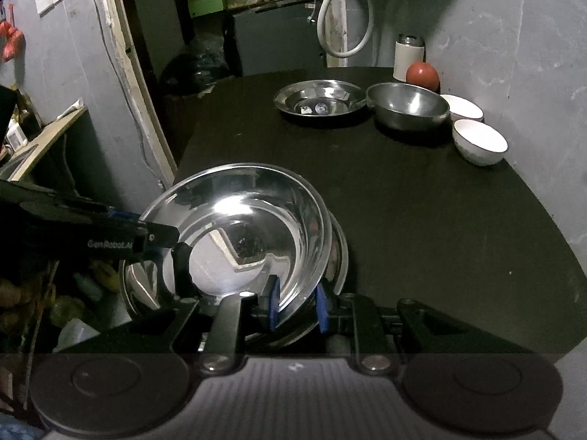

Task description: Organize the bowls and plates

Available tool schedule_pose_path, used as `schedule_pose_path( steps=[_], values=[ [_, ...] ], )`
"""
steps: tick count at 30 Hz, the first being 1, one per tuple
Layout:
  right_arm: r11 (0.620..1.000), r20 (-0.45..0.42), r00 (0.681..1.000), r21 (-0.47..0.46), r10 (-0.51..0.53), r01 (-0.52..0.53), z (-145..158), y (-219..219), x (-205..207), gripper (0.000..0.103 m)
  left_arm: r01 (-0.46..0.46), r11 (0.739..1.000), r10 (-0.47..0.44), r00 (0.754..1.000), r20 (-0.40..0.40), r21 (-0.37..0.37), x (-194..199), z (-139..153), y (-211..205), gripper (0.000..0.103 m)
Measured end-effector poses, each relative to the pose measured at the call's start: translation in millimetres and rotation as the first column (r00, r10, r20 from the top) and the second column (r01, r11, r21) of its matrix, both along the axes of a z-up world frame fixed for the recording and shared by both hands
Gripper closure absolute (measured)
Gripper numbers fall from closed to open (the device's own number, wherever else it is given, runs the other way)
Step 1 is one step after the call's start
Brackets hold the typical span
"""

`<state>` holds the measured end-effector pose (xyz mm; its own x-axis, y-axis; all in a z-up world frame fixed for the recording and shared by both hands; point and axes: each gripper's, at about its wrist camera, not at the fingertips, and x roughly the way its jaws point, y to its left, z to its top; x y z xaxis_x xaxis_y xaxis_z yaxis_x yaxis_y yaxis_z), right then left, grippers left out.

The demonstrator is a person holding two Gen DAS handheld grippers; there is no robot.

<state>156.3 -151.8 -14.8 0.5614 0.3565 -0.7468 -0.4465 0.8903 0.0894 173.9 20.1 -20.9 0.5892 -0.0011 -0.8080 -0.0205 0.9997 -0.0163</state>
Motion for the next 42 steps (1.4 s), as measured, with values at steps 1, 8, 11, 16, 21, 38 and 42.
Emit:
schedule_pose_path(
  steps=[1,8,11,16,21,38,42],
  values=[
    [1.000,0.002,1.000,-0.005,0.001,-0.001,0,1,-1,0.080,0.003,1.000,-0.003,1.000,-0.002,0.006,0,-1,-1,0.073],
    [0.999,0.001,1.000,-0.036,0.006,-0.006,1,5,0,0.080,0.014,1.000,-0.013,1.000,-0.019,0.018,4,-3,-4,0.072],
    [0.999,-0.004,1.000,-0.048,0.009,-0.009,1,6,2,0.080,0.014,1.000,-0.014,1.000,-0.026,0.016,5,-3,-4,0.072],
    [0.998,-0.011,1.000,-0.061,0.010,-0.011,1,8,3,0.080,0.016,1.000,-0.015,0.999,-0.035,0.012,8,-5,-5,0.072],
    [0.998,-0.020,1.000,-0.069,0.007,-0.009,0,9,5,0.080,0.018,1.000,-0.017,0.999,-0.043,0.012,10,-7,-6,0.072],
    [0.996,-0.009,1.000,-0.084,0.016,-0.017,-1,11,6,0.076,0.012,1.000,-0.012,0.999,-0.049,0.005,12,-8,-4,0.072],
    [0.996,-0.009,1.000,-0.085,0.021,-0.022,-2,11,5,0.075,0.011,1.000,-0.011,0.999,-0.047,0.001,11,-7,-2,0.072]
  ],
)
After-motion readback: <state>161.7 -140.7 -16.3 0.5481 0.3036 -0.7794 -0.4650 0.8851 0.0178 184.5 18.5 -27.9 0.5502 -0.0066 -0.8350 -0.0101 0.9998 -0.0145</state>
